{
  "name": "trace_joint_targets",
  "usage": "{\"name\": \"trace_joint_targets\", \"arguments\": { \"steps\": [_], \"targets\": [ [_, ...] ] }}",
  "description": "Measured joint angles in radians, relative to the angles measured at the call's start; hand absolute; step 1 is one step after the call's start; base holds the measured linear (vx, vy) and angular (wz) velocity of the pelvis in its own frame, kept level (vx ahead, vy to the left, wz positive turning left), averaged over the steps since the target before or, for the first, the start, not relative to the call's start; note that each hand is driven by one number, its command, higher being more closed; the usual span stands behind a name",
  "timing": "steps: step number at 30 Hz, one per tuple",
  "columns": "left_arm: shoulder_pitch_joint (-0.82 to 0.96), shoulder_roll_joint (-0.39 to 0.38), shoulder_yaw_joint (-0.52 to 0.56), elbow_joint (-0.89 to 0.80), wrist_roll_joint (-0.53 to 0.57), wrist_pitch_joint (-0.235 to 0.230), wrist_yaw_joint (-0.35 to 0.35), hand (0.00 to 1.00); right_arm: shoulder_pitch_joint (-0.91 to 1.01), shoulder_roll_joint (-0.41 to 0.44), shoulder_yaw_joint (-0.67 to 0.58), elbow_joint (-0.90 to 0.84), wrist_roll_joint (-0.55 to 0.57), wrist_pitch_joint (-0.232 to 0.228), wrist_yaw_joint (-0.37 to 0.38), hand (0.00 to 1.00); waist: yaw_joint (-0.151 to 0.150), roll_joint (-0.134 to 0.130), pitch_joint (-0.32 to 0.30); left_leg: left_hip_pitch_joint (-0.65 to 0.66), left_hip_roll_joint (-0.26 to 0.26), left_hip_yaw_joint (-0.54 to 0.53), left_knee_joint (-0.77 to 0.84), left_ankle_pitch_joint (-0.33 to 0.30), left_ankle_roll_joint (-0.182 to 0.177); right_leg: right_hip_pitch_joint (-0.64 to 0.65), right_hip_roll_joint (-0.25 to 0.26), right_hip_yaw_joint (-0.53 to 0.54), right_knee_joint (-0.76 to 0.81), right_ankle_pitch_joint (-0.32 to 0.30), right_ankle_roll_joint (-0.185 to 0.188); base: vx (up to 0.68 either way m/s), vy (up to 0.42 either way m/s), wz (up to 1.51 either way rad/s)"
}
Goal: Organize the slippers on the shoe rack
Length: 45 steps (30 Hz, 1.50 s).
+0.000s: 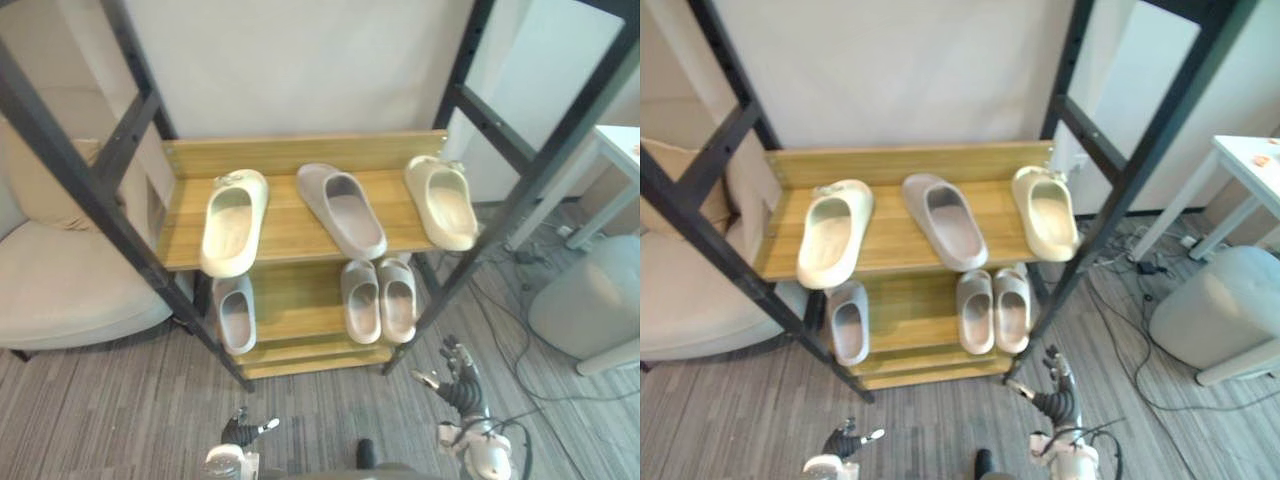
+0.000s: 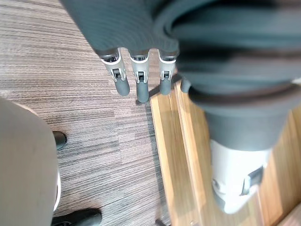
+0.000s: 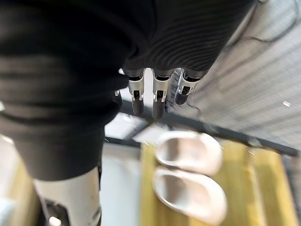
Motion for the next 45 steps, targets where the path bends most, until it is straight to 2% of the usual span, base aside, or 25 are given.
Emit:
{"name": "trace_joint_targets", "arguments": {
  "steps": [7, 12, 18, 25, 30, 33, 35, 45],
  "targets": [
    [0.002, -0.002, -0.027, 0.003, 0.007, -0.002, -0.005, 0.00, 0.001, -0.001, 0.000, -0.164, -0.039, -0.034, 0.008, 0.00, 0.000, 0.013, -0.015, 0.006, 0.009, -0.001, -0.005, 0.002, -0.004, 0.000, 0.012, 0.005, 0.000, -0.001, 0.000, 0.02, -0.015, -0.02],
    [0.001, 0.005, -0.056, 0.002, 0.015, -0.021, -0.014, 0.00, -0.067, -0.012, -0.031, -0.249, -0.074, -0.056, 0.007, 0.00, -0.001, 0.010, -0.017, 0.004, -0.003, -0.017, 0.000, 0.003, -0.003, -0.001, 0.005, 0.002, 0.000, -0.002, 0.001, 0.00, 0.001, 0.06],
    [0.002, 0.015, -0.057, 0.009, 0.017, -0.022, -0.037, 0.00, -0.224, -0.120, -0.100, -0.321, -0.071, -0.080, -0.001, 0.00, -0.001, -0.003, -0.025, -0.008, -0.018, -0.033, 0.000, 0.005, 0.008, -0.002, -0.011, -0.004, 0.001, -0.002, 0.008, -0.04, 0.002, 0.05],
    [0.002, 0.018, -0.056, 0.008, 0.017, -0.022, -0.050, 0.00, -0.391, -0.201, -0.100, -0.319, -0.027, -0.082, 0.000, 0.00, 0.002, -0.011, -0.030, -0.017, -0.028, -0.053, -0.002, 0.010, 0.018, -0.017, -0.024, -0.020, 0.029, -0.015, 0.020, -0.02, -0.002, 0.09],
    [0.004, 0.022, -0.055, 0.002, 0.019, -0.022, -0.058, 0.00, -0.549, -0.282, -0.108, -0.215, 0.011, -0.075, -0.001, 0.00, 0.003, -0.017, -0.031, -0.031, -0.045, -0.082, -0.002, 0.017, 0.029, -0.018, -0.043, -0.046, 0.030, -0.017, 0.024, -0.01, 0.009, 0.17],
    [0.004, 0.023, -0.055, 0.000, 0.019, -0.022, -0.064, 0.00, -0.620, -0.298, -0.107, -0.143, 0.013, -0.064, -0.002, 0.00, 0.005, -0.018, -0.032, -0.038, -0.051, -0.093, -0.001, 0.019, 0.031, -0.018, -0.048, -0.056, 0.030, -0.018, 0.024, -0.02, 0.005, 0.11],
    [0.004, 0.025, -0.055, -0.001, 0.018, -0.022, -0.073, 0.00, -0.689, -0.330, -0.088, -0.064, 0.009, -0.040, -0.003, 0.00, 0.009, -0.021, -0.034, -0.043, -0.054, -0.099, 0.001, 0.019, 0.032, -0.019, -0.049, -0.063, 0.030, -0.018, 0.024, -0.01, -0.004, 0.09],
    [0.006, 0.025, -0.058, -0.017, 0.016, -0.020, -0.074, 0.00, -0.882, -0.394, -0.042, 0.161, -0.009, 0.013, -0.025, 0.00, 0.020, -0.021, -0.033, -0.056, -0.053, -0.129, 0.005, 0.020, 0.033, -0.017, -0.047, -0.093, 0.022, -0.018, 0.024, 0.00, -0.022, 0.08]
  ]
}}
